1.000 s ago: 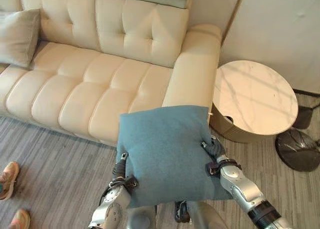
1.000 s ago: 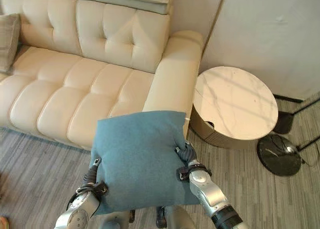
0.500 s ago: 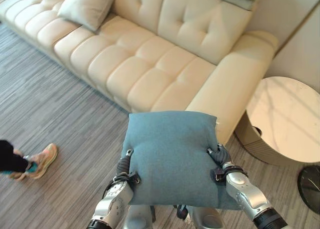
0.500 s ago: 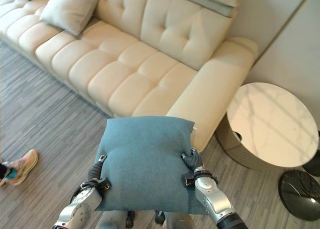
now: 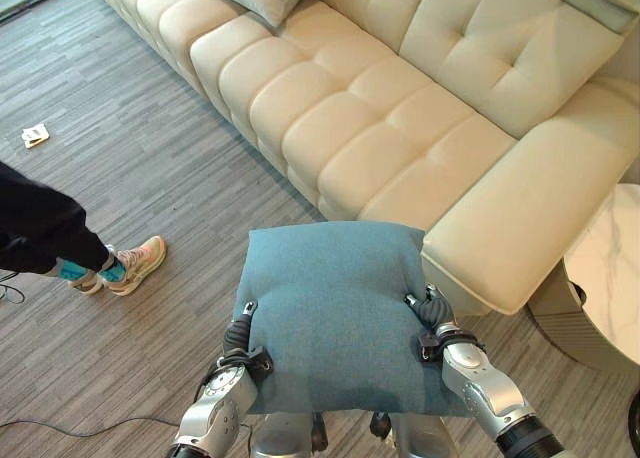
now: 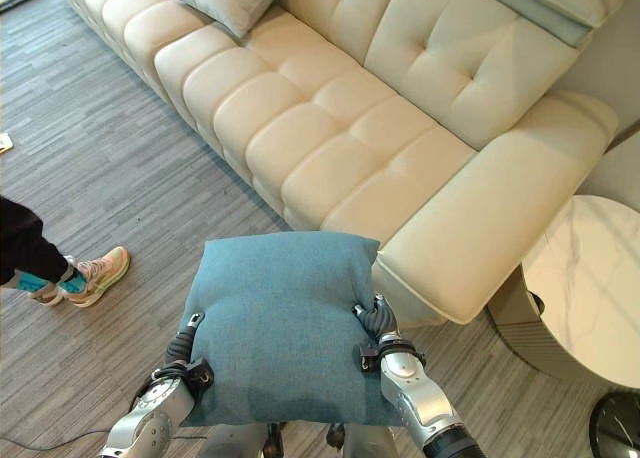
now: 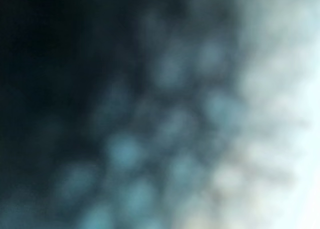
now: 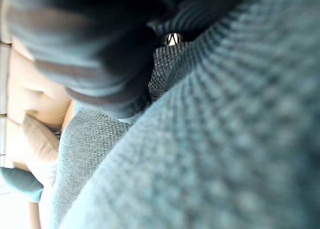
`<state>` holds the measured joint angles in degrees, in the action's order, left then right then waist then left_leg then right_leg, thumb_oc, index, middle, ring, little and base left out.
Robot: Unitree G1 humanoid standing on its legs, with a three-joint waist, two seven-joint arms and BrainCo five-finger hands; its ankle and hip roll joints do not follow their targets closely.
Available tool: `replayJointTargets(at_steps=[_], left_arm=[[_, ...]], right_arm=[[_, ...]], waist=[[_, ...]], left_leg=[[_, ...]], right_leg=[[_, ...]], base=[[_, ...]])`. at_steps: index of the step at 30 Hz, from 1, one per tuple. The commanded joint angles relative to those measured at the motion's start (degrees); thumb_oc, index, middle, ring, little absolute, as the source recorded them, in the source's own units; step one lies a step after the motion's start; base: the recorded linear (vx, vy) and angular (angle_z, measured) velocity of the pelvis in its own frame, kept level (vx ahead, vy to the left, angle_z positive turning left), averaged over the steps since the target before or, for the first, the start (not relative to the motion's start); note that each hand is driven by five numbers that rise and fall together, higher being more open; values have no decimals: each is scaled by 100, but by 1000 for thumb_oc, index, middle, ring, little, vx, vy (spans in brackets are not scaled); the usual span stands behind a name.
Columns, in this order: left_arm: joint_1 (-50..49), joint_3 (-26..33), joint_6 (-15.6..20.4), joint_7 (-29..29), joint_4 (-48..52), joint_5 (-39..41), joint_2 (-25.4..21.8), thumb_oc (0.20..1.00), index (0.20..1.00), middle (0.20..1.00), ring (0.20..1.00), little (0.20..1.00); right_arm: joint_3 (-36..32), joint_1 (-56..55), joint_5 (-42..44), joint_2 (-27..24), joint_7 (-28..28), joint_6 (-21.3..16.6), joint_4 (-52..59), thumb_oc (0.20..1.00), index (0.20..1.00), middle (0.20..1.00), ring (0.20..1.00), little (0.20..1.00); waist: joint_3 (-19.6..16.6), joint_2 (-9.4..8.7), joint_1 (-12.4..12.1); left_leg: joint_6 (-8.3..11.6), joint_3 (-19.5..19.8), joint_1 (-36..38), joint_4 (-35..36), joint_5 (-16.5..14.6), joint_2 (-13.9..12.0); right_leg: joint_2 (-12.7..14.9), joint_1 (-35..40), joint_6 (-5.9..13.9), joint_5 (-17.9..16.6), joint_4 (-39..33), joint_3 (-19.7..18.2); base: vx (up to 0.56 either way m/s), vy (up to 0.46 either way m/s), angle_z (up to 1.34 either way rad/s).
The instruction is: Pick up all the scattered cushions and arrange them neatly on the sofa.
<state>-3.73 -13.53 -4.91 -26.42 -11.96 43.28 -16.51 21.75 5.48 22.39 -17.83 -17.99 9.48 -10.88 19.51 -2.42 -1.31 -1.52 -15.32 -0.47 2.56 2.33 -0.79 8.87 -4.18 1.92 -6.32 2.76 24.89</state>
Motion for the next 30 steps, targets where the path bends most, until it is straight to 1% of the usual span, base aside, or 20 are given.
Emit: replayJointTargets(at_steps=[1,2,3,4,5,7,8,10,14,15,17,18,21,22,23,24,25,26,28,30], left_arm=[[249,-290,323,129,766,-347,176,200,200,200,200,200],[257,-316,333,98,795,-370,172,200,200,200,200,200],[280,-352,330,47,739,-420,177,200,200,200,200,200],[281,-352,331,47,738,-420,178,200,200,200,200,200],[337,-360,376,5,713,-383,209,200,200,200,200,200],[370,-332,385,6,708,-390,206,200,200,200,200,200],[471,-231,379,-32,645,-393,242,200,200,200,200,200],[516,-176,390,-76,555,-449,287,200,200,200,200,200],[529,-187,473,-169,534,-418,400,200,200,200,200,200],[494,-232,538,-198,519,-344,494,200,200,200,200,200],[452,-259,551,-190,509,-315,562,200,200,200,200,200],[434,-273,542,-140,460,-298,578,200,200,200,200,200],[460,-284,532,-174,427,-276,551,200,200,200,200,200],[464,-267,509,-204,394,-240,572,200,200,200,200,200],[461,-256,504,-250,398,-182,609,200,200,200,200,200],[462,-256,504,-250,397,-182,608,200,200,200,200,200],[444,-236,493,-262,387,-221,610,200,200,200,200,200],[405,-192,480,-265,388,-262,607,200,200,200,200,200],[351,-176,452,-259,350,-351,627,200,200,200,200,200],[323,-176,448,-211,350,-402,628,200,200,200,200,200]], right_arm=[[246,188,-58,348,198,-294,585,200,200,200,200,200],[251,173,-35,378,171,-306,588,200,200,200,200,200],[286,187,-43,409,142,-324,527,200,200,200,200,200],[286,188,-43,409,141,-324,526,200,200,200,200,200],[304,257,12,427,103,-358,430,200,200,200,200,200],[290,296,96,426,65,-380,427,200,200,200,200,200],[284,396,201,461,-5,-409,351,200,200,200,200,200],[284,466,196,493,-21,-412,290,200,200,200,200,200],[305,372,198,480,-81,-436,374,200,200,200,200,200],[358,328,191,414,-66,-433,383,200,200,200,200,200],[361,284,164,328,-49,-429,342,200,200,200,200,200],[354,264,137,239,-5,-435,320,200,200,200,200,200],[287,242,138,146,-17,-426,338,200,200,200,200,200],[268,222,123,140,-28,-406,342,200,200,200,200,200],[262,222,121,155,-79,-406,342,200,200,200,200,200],[262,223,121,156,-79,-406,342,200,200,200,200,200],[318,241,68,202,-76,-405,268,200,200,200,200,200],[345,257,32,234,-96,-405,227,200,200,200,200,200],[376,281,-41,247,-63,-393,127,200,200,200,200,200],[339,275,-33,258,-50,-402,87,200,200,200,200,200]], waist=[[-177,-57,103],[-125,-43,141],[-62,-42,215],[-63,-42,207],[-46,-34,236],[-49,-43,226],[-60,-114,182],[-113,-155,168],[-246,-156,154],[-418,-59,205],[-503,49,245],[-476,75,224],[-320,17,163],[-301,-17,180],[-263,-111,171],[-271,-115,178],[-312,-159,161],[-335,-126,132],[-363,-87,147],[-395,-45,185]], left_leg=[[-131,464,71,-45,-641,170],[-221,503,121,-89,-712,237],[-244,577,207,-45,-725,263],[-243,568,209,-41,-726,262],[-188,579,274,63,-712,253],[-171,559,289,78,-731,265],[-113,490,340,21,-854,299],[-56,515,446,-80,-992,324],[17,611,647,-371,-1278,306],[160,636,656,-986,-1399,261],[431,643,467,-2153,-1001,91],[597,840,105,-2972,-602,49],[564,1193,-673,-3876,-308,184],[462,1223,-875,-3738,-484,206],[275,1299,-1067,-3002,-831,279],[273,1303,-1077,-2998,-822,285],[233,1478,-1093,-2206,-781,366],[283,1795,-1099,-1214,-297,370],[364,2082,-964,-113,237,215],[488,2115,-1154,244,333,179]], right_leg=[[157,-382,463,934,1759,-642],[224,-521,461,827,2222,-798],[-115,-943,427,916,2555,-1314],[-119,-949,426,918,2559,-1323],[-483,-1152,387,1035,2123,-1483],[-541,-1185,405,953,1802,-1400],[-639,-1204,494,639,717,-1038],[-773,-1186,629,398,-73,-993],[-753,-921,476,478,-60,-888],[-840,-656,306,620,-20,-944],[-958,-319,100,809,-96,-965],[-1073,-101,-89,966,-131,-1051],[-1089,197,-302,1059,-281,-1106],[-1037,249,-283,1071,-299,-1122],[-943,370,-208,1101,-314,-1255],[-938,361,-207,1099,-316,-1249],[-920,363,-173,1115,-324,-1334],[-980,416,-157,1099,-329,-1457],[-1063,556,-219,1200,-331,-1545],[-1082,719,-208,1275,-339,-1661]], base=[[137,334,23],[160,309,21],[108,179,8],[100,86,11],[98,26,17],[154,11,-2],[270,-55,5],[287,-64,6],[414,-113,32],[571,-135,57],[589,-198,50],[333,-179,52],[205,-138,18],[320,-97,-12],[232,-44,-17],[290,-17,-10],[231,28,-32],[321,47,-47],[284,51,-50],[313,94,-58]])
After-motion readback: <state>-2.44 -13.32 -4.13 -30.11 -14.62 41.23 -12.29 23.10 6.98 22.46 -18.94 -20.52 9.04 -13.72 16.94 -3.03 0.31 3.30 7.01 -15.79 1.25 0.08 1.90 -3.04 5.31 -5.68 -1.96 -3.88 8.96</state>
